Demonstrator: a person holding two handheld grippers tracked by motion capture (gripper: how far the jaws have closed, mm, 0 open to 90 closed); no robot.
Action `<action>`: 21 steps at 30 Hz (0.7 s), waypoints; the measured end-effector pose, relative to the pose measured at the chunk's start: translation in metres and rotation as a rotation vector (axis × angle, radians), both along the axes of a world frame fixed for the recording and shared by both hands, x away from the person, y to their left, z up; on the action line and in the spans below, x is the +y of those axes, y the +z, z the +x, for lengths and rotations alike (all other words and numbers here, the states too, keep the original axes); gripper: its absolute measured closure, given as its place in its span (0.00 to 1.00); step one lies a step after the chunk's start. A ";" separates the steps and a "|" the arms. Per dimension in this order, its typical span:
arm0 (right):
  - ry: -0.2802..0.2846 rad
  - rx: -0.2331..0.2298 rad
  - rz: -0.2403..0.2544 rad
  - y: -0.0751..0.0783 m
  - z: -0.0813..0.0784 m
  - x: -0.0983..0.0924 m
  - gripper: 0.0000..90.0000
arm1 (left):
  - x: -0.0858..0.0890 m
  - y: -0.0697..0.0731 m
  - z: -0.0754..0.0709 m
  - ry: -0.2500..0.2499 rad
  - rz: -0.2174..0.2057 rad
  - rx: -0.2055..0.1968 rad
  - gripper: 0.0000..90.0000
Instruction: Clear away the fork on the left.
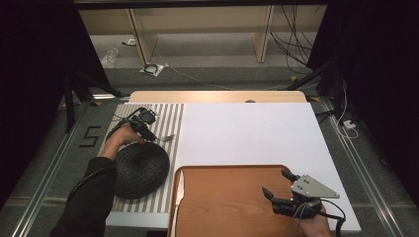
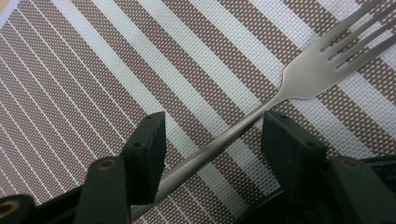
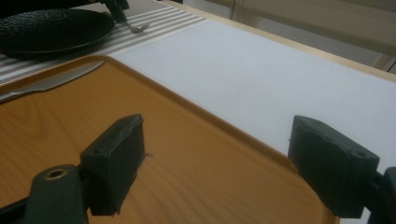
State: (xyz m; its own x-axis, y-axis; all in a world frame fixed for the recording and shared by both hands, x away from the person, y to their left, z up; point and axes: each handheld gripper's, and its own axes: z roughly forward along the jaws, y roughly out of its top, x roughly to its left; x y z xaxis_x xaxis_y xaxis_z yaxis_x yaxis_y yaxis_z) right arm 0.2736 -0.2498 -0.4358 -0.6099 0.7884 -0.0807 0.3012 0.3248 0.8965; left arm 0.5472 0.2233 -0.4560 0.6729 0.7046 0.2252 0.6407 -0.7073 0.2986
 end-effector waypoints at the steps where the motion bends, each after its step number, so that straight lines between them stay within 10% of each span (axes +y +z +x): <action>1: 0.000 0.000 0.000 0.000 0.000 0.000 0.22 | 0.000 0.000 0.000 -0.003 0.005 0.005 0.47; 21: 0.001 0.011 -0.013 0.000 0.000 0.000 0.22 | 0.005 -0.006 0.005 -0.039 0.033 0.055 0.61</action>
State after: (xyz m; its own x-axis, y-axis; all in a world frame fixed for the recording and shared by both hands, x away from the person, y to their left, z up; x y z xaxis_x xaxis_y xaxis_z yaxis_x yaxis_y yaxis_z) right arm 0.2734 -0.2495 -0.4358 -0.6115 0.7868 -0.0842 0.3110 0.3368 0.8887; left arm 0.5519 0.2280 -0.4617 0.7118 0.6702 0.2102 0.6271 -0.7412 0.2396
